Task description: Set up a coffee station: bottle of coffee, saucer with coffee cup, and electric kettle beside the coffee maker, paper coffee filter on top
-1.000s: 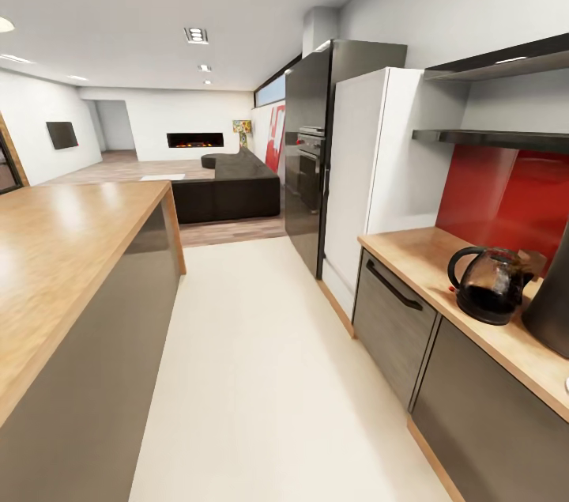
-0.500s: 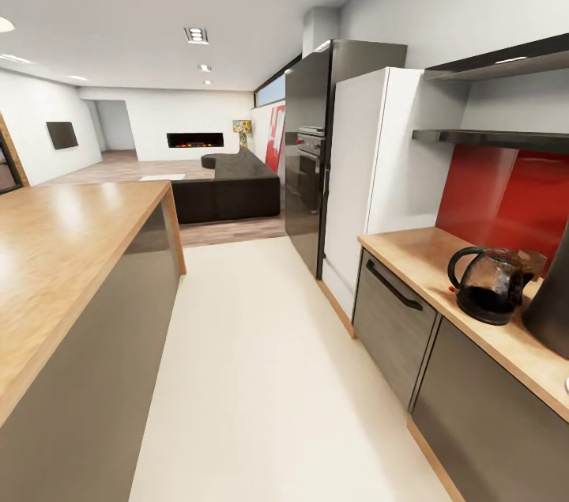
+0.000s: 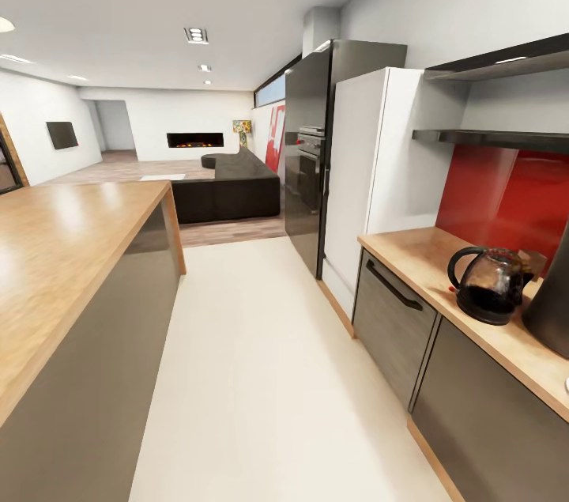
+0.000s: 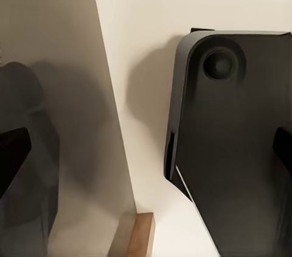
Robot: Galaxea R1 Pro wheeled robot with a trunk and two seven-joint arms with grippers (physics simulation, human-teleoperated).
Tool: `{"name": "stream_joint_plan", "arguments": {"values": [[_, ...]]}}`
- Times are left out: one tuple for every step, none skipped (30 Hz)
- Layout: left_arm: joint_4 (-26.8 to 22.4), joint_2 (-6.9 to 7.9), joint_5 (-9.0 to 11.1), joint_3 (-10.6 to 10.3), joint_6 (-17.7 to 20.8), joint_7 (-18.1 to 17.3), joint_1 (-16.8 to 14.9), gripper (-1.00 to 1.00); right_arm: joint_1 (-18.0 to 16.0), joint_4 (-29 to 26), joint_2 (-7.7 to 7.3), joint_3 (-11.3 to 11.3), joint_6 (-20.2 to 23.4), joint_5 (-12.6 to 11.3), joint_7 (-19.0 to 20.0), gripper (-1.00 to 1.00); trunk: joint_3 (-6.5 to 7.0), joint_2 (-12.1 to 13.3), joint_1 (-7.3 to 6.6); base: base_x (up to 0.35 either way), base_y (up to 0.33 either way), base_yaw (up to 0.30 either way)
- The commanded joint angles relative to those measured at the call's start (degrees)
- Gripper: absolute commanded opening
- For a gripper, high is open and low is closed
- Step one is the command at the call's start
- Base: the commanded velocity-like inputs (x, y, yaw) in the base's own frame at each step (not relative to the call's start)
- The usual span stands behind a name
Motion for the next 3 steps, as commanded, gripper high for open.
{"name": "stream_joint_plan", "arguments": {"values": [[-0.1,-0.03,-0.5,0.4,-0.1,0.1,0.0,1.0,0.0,0.1,-0.02,0.5,-0.2,-0.6,0.2,1.0,0.0,0.0,0.02,0.0,0.0,0.0],[-0.1,-0.06,-0.5,0.4,-0.1,0.2,0.0,1.0,0.0,0.1,-0.02,0.5,-0.2,-0.6,0.2,1.0,0.0,0.0,0.02,0.0,0.0,0.0],[-0.1,-0.08,-0.5,0.4,-0.1,0.2,0.0,1.0,0.0,0.1,-0.02,0.5,-0.2,-0.6,0.2,1.0,0.0,0.0,0.02,0.0,0.0,0.0]]}}
